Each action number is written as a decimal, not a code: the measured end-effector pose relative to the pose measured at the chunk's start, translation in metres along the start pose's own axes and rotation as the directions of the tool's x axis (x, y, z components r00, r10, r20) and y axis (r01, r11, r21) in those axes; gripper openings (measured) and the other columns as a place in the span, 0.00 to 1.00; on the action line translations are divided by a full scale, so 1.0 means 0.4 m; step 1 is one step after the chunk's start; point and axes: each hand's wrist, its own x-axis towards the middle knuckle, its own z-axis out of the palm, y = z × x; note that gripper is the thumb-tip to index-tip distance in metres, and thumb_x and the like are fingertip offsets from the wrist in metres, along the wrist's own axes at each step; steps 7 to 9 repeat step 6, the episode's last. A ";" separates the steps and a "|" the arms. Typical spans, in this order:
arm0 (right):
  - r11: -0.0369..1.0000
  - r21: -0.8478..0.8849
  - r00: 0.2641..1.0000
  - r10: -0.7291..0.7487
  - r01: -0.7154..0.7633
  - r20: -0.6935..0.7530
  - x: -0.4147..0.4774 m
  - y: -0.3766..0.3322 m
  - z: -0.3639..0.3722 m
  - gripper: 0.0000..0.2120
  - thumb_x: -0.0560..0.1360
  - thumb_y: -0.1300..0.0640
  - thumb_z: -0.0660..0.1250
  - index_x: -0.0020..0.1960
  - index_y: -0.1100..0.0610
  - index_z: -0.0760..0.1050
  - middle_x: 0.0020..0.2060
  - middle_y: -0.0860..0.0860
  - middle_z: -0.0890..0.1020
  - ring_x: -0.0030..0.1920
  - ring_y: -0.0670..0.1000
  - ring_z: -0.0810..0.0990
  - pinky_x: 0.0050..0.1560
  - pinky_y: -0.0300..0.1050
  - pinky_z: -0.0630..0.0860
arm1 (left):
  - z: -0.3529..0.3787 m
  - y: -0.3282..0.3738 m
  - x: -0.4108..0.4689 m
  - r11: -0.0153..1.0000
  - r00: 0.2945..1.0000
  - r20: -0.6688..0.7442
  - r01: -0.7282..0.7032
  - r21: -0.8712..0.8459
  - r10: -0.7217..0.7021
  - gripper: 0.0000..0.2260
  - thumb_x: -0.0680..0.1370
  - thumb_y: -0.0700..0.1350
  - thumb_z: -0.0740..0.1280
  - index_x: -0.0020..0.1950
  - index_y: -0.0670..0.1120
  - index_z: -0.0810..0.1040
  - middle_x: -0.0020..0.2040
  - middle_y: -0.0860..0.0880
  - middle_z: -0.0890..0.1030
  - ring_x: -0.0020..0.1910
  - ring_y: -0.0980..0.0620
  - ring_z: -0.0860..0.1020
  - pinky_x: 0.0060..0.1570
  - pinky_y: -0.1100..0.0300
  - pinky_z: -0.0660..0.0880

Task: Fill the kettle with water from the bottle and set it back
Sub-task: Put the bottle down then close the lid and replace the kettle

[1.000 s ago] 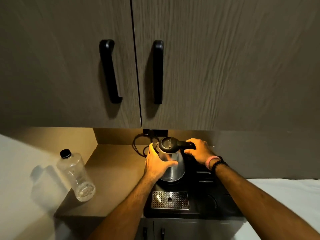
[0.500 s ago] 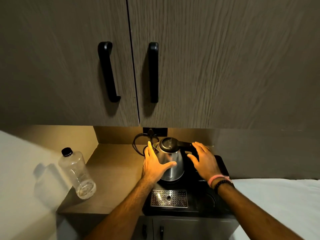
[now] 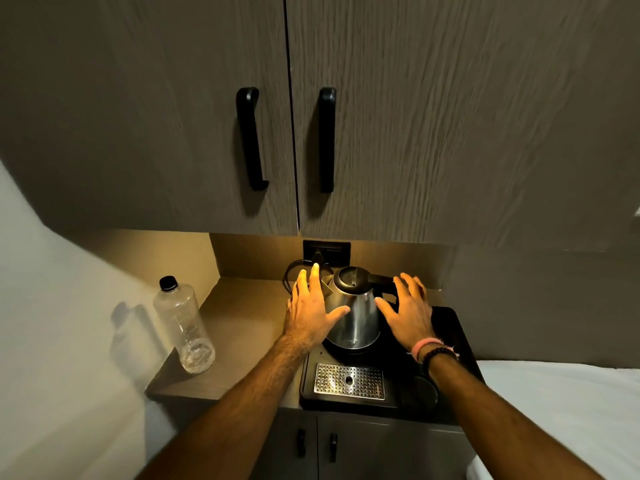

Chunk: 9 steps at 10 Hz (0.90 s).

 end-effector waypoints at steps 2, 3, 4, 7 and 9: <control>0.966 -0.253 0.998 -0.034 0.049 0.062 -0.016 -0.011 -0.019 0.34 0.77 0.36 0.54 0.77 0.54 0.59 0.78 0.55 0.54 0.78 0.57 0.40 0.75 0.65 0.49 | 0.000 -0.023 -0.037 0.980 0.990 0.093 -0.115 0.164 0.101 0.47 0.73 0.68 0.65 0.80 0.48 0.44 0.81 0.40 0.47 0.79 0.41 0.47 0.75 0.41 0.54; 0.942 -0.334 0.988 0.007 0.046 0.156 -0.020 -0.016 -0.041 0.41 0.73 0.28 0.49 0.78 0.50 0.51 0.79 0.59 0.45 0.76 0.62 0.32 0.72 0.68 0.38 | -0.004 -0.030 -0.045 0.957 0.981 0.148 -0.157 0.245 0.123 0.47 0.74 0.69 0.63 0.80 0.48 0.42 0.81 0.41 0.45 0.79 0.40 0.45 0.75 0.40 0.53; 0.912 -0.404 0.971 0.027 0.074 0.238 -0.046 -0.030 -0.061 0.49 0.69 0.23 0.46 0.78 0.52 0.35 0.76 0.62 0.32 0.73 0.64 0.26 0.70 0.70 0.34 | -0.019 -0.025 -0.063 0.940 0.972 0.191 -0.187 0.285 0.136 0.47 0.73 0.70 0.62 0.80 0.48 0.41 0.81 0.41 0.43 0.79 0.40 0.45 0.75 0.39 0.53; 0.909 -0.340 0.965 -0.189 0.242 0.180 -0.134 -0.096 -0.141 0.45 0.71 0.25 0.41 0.78 0.51 0.36 0.77 0.57 0.35 0.75 0.58 0.30 0.73 0.66 0.40 | -0.114 0.002 -0.120 0.936 0.971 0.073 -0.238 0.259 0.227 0.46 0.73 0.72 0.61 0.80 0.51 0.44 0.81 0.41 0.45 0.79 0.41 0.46 0.74 0.38 0.56; 0.909 -0.340 0.965 -0.189 0.242 0.180 -0.134 -0.096 -0.141 0.45 0.71 0.25 0.41 0.78 0.51 0.36 0.77 0.57 0.35 0.75 0.58 0.30 0.73 0.66 0.40 | -0.114 0.002 -0.120 0.936 0.971 0.073 -0.238 0.259 0.227 0.46 0.73 0.72 0.61 0.80 0.51 0.44 0.81 0.41 0.45 0.79 0.41 0.46 0.74 0.38 0.56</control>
